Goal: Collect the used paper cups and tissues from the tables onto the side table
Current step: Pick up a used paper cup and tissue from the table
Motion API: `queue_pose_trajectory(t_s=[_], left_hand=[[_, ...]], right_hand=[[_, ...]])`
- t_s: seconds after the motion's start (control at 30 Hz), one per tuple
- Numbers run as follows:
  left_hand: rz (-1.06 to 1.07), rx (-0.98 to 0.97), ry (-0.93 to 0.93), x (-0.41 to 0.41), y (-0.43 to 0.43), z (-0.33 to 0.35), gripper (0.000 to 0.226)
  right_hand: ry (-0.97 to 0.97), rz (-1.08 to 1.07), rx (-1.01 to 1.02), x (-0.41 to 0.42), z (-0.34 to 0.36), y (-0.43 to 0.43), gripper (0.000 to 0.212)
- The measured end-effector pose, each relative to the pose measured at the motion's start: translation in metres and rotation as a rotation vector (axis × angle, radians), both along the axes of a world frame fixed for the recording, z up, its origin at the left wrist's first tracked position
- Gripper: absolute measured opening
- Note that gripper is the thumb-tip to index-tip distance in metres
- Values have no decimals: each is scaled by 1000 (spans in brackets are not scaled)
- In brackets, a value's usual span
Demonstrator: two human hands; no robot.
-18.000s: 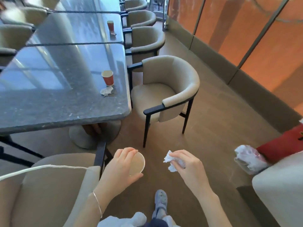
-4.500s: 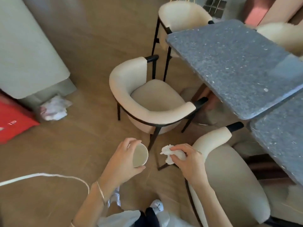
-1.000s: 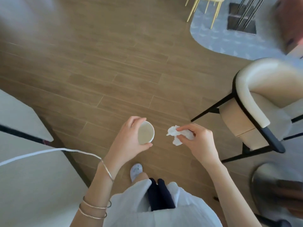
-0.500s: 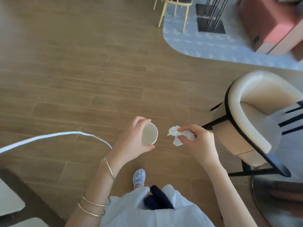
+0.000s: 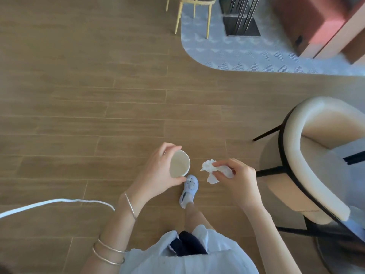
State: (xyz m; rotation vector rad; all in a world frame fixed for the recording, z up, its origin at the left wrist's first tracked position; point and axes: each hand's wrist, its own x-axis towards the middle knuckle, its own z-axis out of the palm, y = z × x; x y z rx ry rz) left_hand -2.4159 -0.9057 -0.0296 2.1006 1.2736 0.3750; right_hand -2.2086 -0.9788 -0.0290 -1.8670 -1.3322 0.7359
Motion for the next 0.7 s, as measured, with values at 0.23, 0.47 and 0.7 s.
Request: queue_pose_trajectory(t_s=[0.23, 0.47, 0.7], left_hand=[[-44, -7, -5, 64, 135, 8, 78], [-57, 52, -41, 131, 261, 28, 79], [-95, 28, -47, 179, 349, 18, 80]], right_hand=[[-2, -55, 9, 63, 5, 136, 21], [-13, -76, 45, 127, 31, 253, 20], [-60, -128, 47, 170, 25, 325, 22]])
